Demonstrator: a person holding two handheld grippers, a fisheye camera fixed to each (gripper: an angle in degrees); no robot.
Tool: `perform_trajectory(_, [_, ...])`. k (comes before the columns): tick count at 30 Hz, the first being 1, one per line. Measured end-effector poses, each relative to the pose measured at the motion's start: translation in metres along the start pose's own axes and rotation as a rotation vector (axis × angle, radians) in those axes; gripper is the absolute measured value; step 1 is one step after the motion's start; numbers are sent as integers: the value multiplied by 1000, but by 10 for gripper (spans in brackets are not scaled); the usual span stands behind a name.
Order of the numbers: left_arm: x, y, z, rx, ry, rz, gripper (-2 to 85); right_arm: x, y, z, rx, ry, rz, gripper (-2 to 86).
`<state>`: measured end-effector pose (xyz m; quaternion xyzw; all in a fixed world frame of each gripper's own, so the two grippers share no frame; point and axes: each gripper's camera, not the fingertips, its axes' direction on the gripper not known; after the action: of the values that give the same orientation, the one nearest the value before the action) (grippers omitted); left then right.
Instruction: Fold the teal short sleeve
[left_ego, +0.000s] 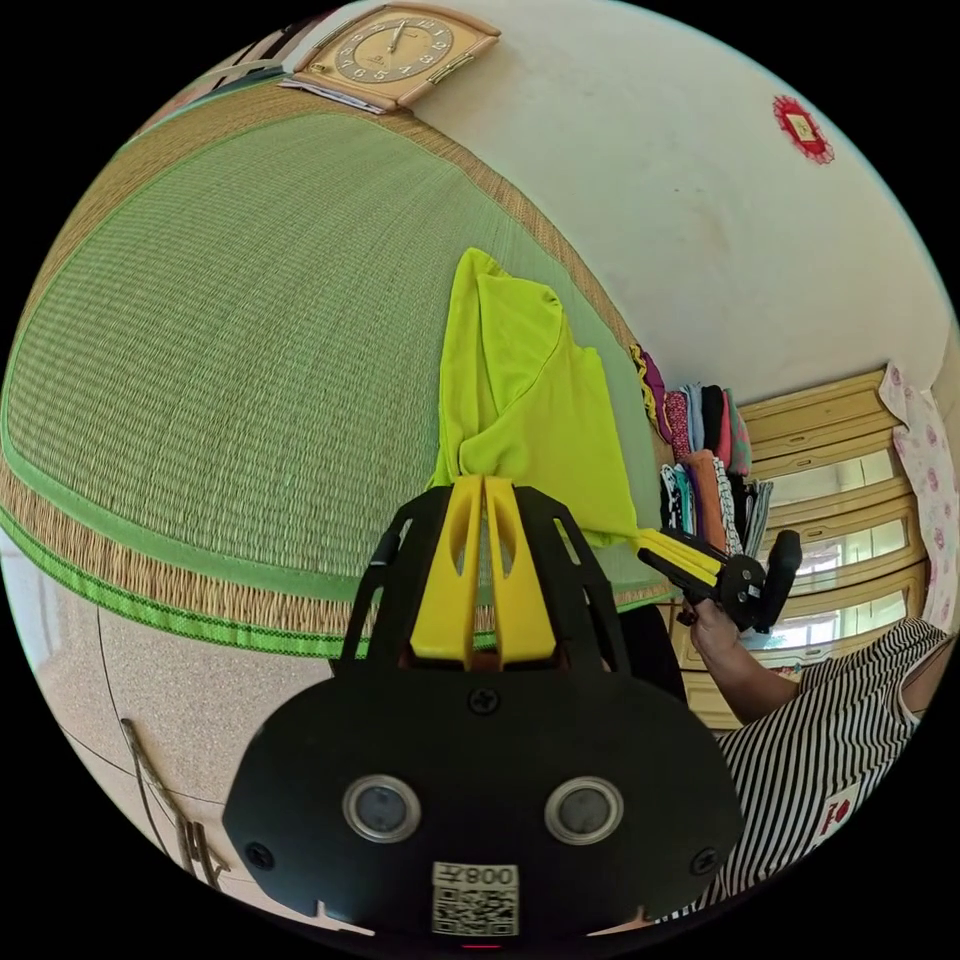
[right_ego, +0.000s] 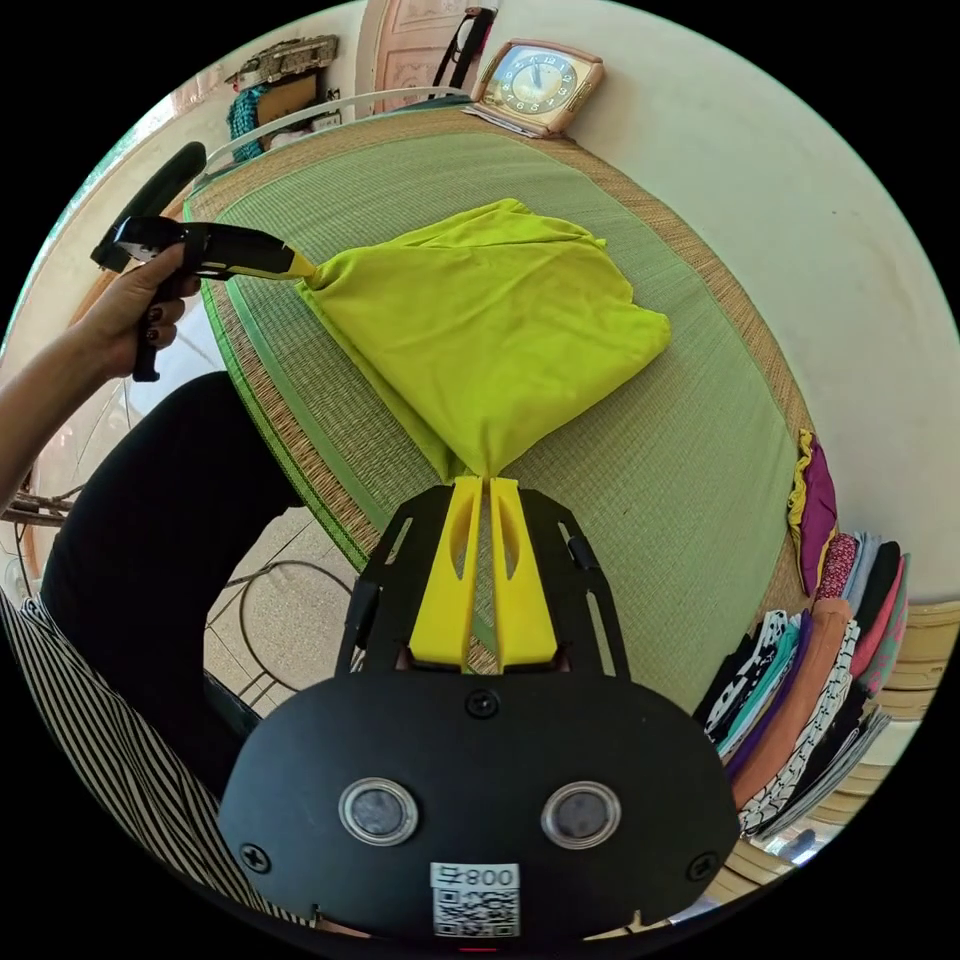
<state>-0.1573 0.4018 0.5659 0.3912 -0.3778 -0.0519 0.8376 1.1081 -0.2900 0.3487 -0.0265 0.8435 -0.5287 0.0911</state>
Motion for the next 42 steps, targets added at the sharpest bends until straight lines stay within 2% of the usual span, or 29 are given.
perform_trajectory(10, [13, 5, 16, -24, -55, -15, 2, -9, 16, 32, -81, 33, -32, 13])
perform_trajectory(16, [33, 11, 8, 50, -43, 27, 2, 12, 32, 35, -72, -68, 15, 10])
perform_trajectory(20, [58, 5, 24, 30, -12, 119, 2, 49, 48, 31, -21, -236, 113, 5])
perform_trajectory(25, [60, 1, 53, -66, -95, 91, 2, 111, 29, 29, 127, -273, 179, 3])
perform_trajectory(29, [72, 1, 47, 6, -54, 122, 3, 175, -24, 54, 202, -321, 221, 2])
perform_trajectory(33, [71, -3, 61, -17, -71, 113, 3, 222, -73, 102, 130, -216, 291, 1])
perform_trajectory(37, [66, -2, 80, -43, -57, 100, 3, 247, -89, 161, -17, -273, 323, 1])
perform_trajectory(42, [69, 2, 80, -22, -22, 93, 3, 271, -69, 165, 71, -346, 355, 1])
